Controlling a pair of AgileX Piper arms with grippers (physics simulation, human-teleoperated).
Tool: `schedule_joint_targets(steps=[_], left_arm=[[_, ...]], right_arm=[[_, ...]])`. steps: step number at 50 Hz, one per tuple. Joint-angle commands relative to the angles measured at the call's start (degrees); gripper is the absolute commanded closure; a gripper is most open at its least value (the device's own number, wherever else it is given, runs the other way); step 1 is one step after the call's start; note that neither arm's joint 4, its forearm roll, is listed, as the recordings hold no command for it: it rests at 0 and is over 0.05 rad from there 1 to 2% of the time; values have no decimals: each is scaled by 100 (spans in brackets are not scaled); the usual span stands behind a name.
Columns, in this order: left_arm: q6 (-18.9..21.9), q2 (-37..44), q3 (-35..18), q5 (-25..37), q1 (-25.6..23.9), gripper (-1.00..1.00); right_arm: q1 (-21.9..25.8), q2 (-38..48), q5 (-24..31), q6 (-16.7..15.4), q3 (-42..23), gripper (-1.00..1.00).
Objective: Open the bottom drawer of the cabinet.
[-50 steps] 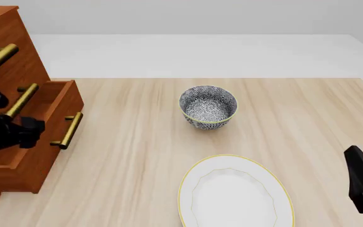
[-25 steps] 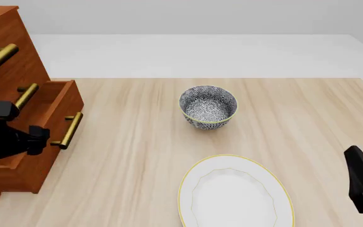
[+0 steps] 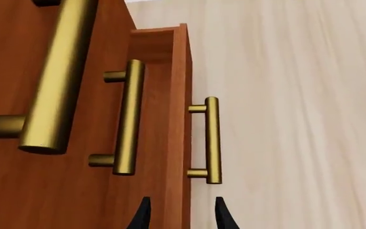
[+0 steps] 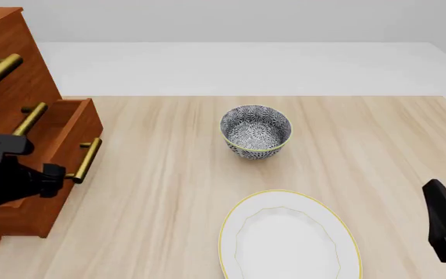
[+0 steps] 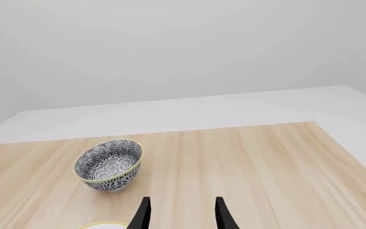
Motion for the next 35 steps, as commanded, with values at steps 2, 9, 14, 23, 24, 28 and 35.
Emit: schedule_joint_targets(steps=[2,9,14,23,24,28,35], left_arm=[[40,326,64,-330,23,-100],[58,654,147,-644,32,-100],[154,830,165,-832,94,-100],[186,1089,184,-1062,151,-100],[148,1131,175,-1072,156,-100],[193,1207,209,-1158,168,-100],[198,1395,257,-1327,175,-100]], right_arm=[[19,0,7,-18,0,-100],[19,1,14,-24,0,-100],[10,1,20,-32,0,-100],[-11,1,21,-35,0,-100],[-11,1,17,-34,0,-100],[1,1,5,-39,0,-100],[-14,1,-3,-47,0,-100]])
